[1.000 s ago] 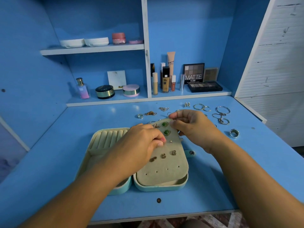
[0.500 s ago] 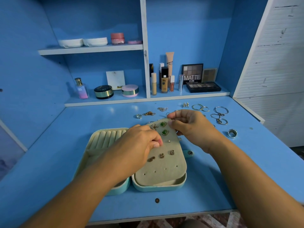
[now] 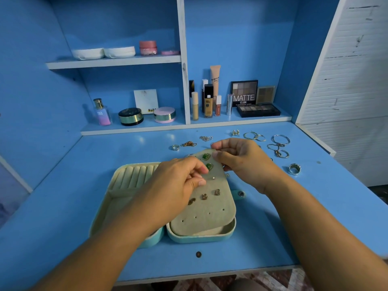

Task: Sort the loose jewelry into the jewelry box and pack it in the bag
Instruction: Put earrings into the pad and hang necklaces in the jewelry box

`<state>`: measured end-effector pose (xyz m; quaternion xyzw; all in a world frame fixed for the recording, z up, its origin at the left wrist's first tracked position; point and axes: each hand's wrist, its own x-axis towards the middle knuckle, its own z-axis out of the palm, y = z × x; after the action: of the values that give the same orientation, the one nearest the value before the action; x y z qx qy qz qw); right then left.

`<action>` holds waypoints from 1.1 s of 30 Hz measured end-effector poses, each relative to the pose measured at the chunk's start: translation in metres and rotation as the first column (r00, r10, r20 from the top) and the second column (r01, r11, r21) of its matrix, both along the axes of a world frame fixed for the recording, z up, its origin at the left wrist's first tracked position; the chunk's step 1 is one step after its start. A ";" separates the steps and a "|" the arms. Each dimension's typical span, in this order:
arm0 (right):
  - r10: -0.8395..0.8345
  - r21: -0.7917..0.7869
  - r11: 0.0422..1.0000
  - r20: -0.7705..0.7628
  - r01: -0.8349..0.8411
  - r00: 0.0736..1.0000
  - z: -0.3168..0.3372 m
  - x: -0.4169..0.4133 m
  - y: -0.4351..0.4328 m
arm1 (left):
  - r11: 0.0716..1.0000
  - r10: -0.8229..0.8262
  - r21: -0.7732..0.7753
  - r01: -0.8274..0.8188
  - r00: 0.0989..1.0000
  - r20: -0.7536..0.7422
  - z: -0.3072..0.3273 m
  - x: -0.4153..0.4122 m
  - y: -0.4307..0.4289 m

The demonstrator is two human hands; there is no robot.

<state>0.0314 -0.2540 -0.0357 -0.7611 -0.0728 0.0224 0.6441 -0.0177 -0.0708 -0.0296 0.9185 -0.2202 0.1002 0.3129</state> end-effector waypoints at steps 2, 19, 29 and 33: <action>0.002 0.018 1.000 0.000 -0.002 1.000 0.001 0.000 0.000 | 0.998 0.030 -0.058 -0.029 0.999 0.030 -0.003 -0.001 0.000; 0.187 0.152 0.969 0.071 -0.196 0.980 0.002 0.003 -0.009 | 0.997 -0.022 0.081 0.020 0.999 0.036 -0.012 -0.034 0.020; -0.361 -0.390 0.814 0.238 0.429 0.902 -0.014 0.027 -0.053 | 0.955 -0.065 -0.292 0.050 0.997 -0.041 -0.017 -0.033 0.032; -0.267 -0.674 0.625 0.288 0.393 0.919 -0.029 0.035 -0.064 | 0.930 -0.126 -0.357 0.083 0.987 -0.099 -0.018 -0.034 0.040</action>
<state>0.0664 -0.3179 -0.0643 -0.9510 0.0317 -0.1309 0.2782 -0.0517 -0.0312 -0.0473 0.8390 -0.2281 0.0655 0.4896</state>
